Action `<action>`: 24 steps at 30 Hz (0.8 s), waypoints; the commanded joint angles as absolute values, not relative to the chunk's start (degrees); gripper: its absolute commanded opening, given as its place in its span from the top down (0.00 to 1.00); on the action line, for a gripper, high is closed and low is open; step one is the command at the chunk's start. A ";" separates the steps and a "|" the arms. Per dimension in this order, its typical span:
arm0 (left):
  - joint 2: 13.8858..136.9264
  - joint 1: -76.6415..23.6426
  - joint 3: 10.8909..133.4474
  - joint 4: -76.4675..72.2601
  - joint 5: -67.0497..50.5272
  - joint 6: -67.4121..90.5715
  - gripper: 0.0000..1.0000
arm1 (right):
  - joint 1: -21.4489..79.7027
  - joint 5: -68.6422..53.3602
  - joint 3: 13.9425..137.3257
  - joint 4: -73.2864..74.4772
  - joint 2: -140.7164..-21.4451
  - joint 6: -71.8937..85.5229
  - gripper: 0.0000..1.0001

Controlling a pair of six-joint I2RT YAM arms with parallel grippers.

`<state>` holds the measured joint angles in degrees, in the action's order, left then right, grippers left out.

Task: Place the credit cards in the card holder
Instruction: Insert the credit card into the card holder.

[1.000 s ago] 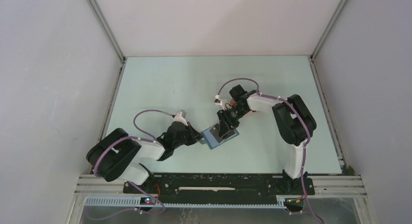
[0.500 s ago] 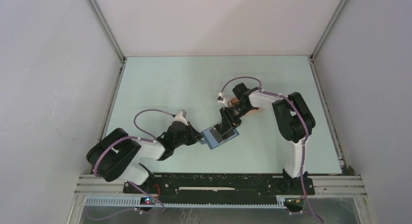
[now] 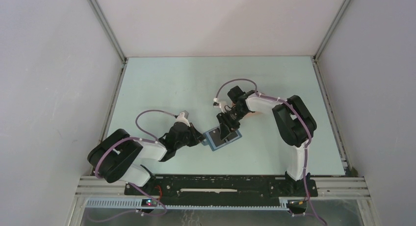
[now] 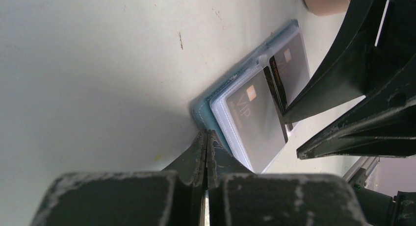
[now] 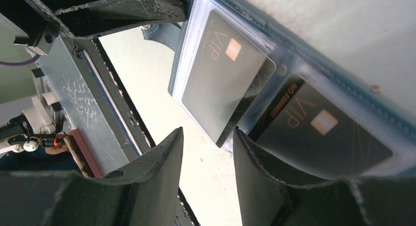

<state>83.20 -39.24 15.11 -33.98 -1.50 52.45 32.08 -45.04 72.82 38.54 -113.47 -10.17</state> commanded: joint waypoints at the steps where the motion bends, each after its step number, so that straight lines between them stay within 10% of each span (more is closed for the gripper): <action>1: 86.31 -39.55 12.52 -20.05 -2.86 49.02 1.00 | 33.34 -45.63 74.89 38.80 -111.83 -10.55 0.50; 15: 72.64 -39.48 14.13 -10.90 2.15 46.86 0.95 | 31.61 -45.08 73.77 40.54 -102.53 -22.60 0.51; 24: 42.69 -39.46 15.35 4.82 8.65 41.22 0.45 | 31.84 -50.65 61.28 25.02 -84.71 -27.74 0.54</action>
